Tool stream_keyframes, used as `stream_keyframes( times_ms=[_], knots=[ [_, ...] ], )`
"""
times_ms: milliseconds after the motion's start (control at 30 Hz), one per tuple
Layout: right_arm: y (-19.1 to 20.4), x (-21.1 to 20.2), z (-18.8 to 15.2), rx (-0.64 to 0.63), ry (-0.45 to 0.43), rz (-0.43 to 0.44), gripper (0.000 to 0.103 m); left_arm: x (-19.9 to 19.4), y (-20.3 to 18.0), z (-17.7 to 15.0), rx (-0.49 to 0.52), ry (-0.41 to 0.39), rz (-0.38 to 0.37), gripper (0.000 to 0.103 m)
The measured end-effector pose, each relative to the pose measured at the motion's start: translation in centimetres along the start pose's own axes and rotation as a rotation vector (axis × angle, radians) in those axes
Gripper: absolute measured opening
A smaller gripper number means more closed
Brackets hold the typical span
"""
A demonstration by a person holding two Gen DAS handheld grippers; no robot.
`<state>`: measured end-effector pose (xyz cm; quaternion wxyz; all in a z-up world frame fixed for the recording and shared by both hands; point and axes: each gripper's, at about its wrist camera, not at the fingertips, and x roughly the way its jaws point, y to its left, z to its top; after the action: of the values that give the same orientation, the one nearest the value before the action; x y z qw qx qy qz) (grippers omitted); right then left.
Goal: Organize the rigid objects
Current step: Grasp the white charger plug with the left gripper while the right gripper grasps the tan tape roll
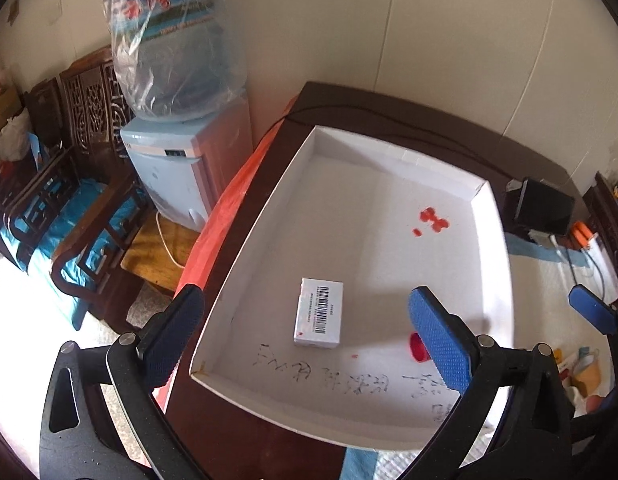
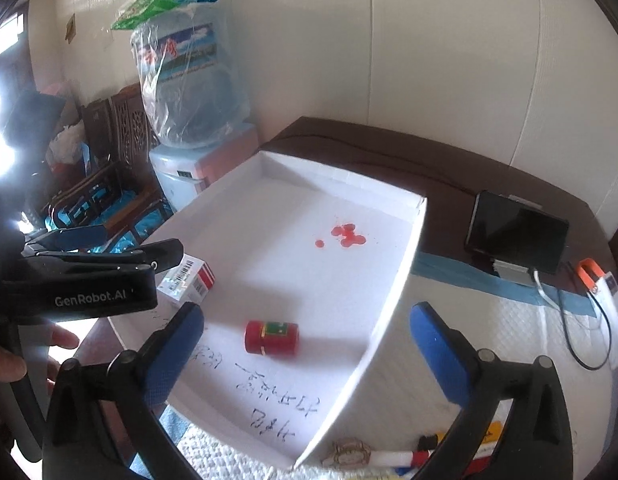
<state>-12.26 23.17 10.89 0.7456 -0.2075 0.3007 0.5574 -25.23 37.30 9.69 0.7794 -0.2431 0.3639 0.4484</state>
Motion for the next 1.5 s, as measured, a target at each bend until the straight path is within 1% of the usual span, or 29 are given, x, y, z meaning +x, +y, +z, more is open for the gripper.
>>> stream_keyframes(
  times_ms=[67, 133, 167, 233, 300, 333, 433, 500, 567, 633, 700, 800, 867, 900, 933, 967, 1000, 1033, 1067, 1100, 1200, 1233, 1333, 1367, 1400, 1500],
  knots=[
    [-0.5, -1.3, 0.1, 0.018, -0.022, -0.002, 0.103, -1.4, -0.1, -0.1, 0.006, -0.028, -0.02, 0.103],
    [-1.6, -3.0, 0.4, 0.05, -0.062, -0.022, 0.103, -2.6, -0.1, -0.4, 0.007, -0.053, -0.038, 0.103],
    [-2.3, -3.9, 0.5, 0.056, -0.087, -0.037, 0.103, -3.1, -0.3, -0.6, 0.012, -0.061, -0.058, 0.103],
    [-4.6, -6.1, 0.6, 0.116, -0.136, -0.075, 0.103, -4.1, -0.9, -1.1, 0.034, -0.069, -0.101, 0.103],
    [-7.3, -8.3, 0.2, 0.19, -0.176, -0.122, 0.103, -4.6, -2.0, -1.8, 0.072, -0.074, -0.142, 0.103],
    [-8.6, -9.1, -0.1, 0.224, -0.19, -0.143, 0.103, -4.9, -2.9, -2.4, 0.107, -0.069, -0.166, 0.103],
    [-12.4, -11.2, -1.8, 0.323, -0.224, -0.212, 0.103, -5.1, -5.7, -4.1, 0.193, -0.036, -0.237, 0.103],
    [-14.6, -12.0, -3.4, 0.378, -0.217, -0.253, 0.103, -5.2, -8.0, -5.5, 0.256, 0.005, -0.31, 0.103],
    [-16.1, -12.4, -5.0, 0.415, -0.191, -0.283, 0.103, -5.1, -10.1, -6.9, 0.322, 0.047, -0.354, 0.103],
    [-17.4, -12.6, -6.8, 0.437, -0.159, -0.317, 0.103, -4.8, -12.4, -8.4, 0.399, 0.106, -0.385, 0.103],
    [-18.0, -12.5, -8.3, 0.442, -0.121, -0.329, 0.103, -4.6, -14.0, -9.5, 0.452, 0.139, -0.393, 0.103],
    [-18.8, -12.4, -10.3, 0.437, -0.069, -0.323, 0.103, -4.0, -16.1, -10.7, 0.507, 0.176, -0.406, 0.1],
    [-19.2, -12.3, -11.2, 0.428, -0.049, -0.307, 0.103, -3.5, -16.8, -11.3, 0.519, 0.204, -0.419, 0.089],
    [-19.5, -11.9, -11.7, 0.422, -0.028, -0.28, 0.101, -3.1, -17.3, -11.6, 0.52, 0.222, -0.426, 0.084],
    [-19.7, -11.7, -12.0, 0.414, -0.012, -0.253, 0.098, -2.8, -17.6, -11.7, 0.518, 0.236, -0.433, 0.073],
    [-19.7, -11.3, -12.3, 0.403, 0.006, -0.234, 0.088, -2.4, -18.0, -12.0, 0.514, 0.255, -0.44, 0.064],
    [-19.8, -10.9, -12.5, 0.387, 0.029, -0.217, 0.076, -2.1, -18.3, -12.3, 0.511, 0.27, -0.447, 0.06],
    [-19.8, -10.4, -12.8, 0.369, 0.054, -0.192, 0.071, -1.9, -18.6, -12.6, 0.51, 0.279, -0.451, 0.054],
    [-19.8, -9.9, -12.9, 0.357, 0.073, -0.171, 0.064, -1.9, -18.8, -12.8, 0.512, 0.282, -0.453, 0.053],
    [-19.9, -9.2, -13.0, 0.345, 0.092, -0.147, 0.059, -1.8, -19.0, -13.0, 0.515, 0.282, -0.454, 0.053],
    [-19.6, -8.3, -13.1, 0.301, 0.124, -0.102, 0.056, -1.7, -19.3, -13.3, 0.517, 0.28, -0.441, 0.05],
    [-19.5, -8.0, -13.0, 0.285, 0.129, -0.1, 0.056, -1.5, -19.3, -13.3, 0.514, 0.284, -0.437, 0.046],
    [-19.4, -7.0, -12.7, 0.254, 0.147, -0.091, 0.056, -1.0, -19.7, -13.4, 0.509, 0.296, -0.421, 0.046],
    [-19.5, -6.7, -12.6, 0.248, 0.154, -0.088, 0.055, -0.9, -20.0, -13.4, 0.514, 0.301, -0.42, 0.042],
    [-19.6, -6.3, -12.5, 0.238, 0.162, -0.084, 0.054, -0.8, -20.2, -13.5, 0.519, 0.307, -0.419, 0.04],
    [-19.7, -5.4, -12.4, 0.223, 0.182, -0.056, 0.052, -0.4, -21.1, -13.8, 0.539, 0.323, -0.412, 0.039]
  ],
)
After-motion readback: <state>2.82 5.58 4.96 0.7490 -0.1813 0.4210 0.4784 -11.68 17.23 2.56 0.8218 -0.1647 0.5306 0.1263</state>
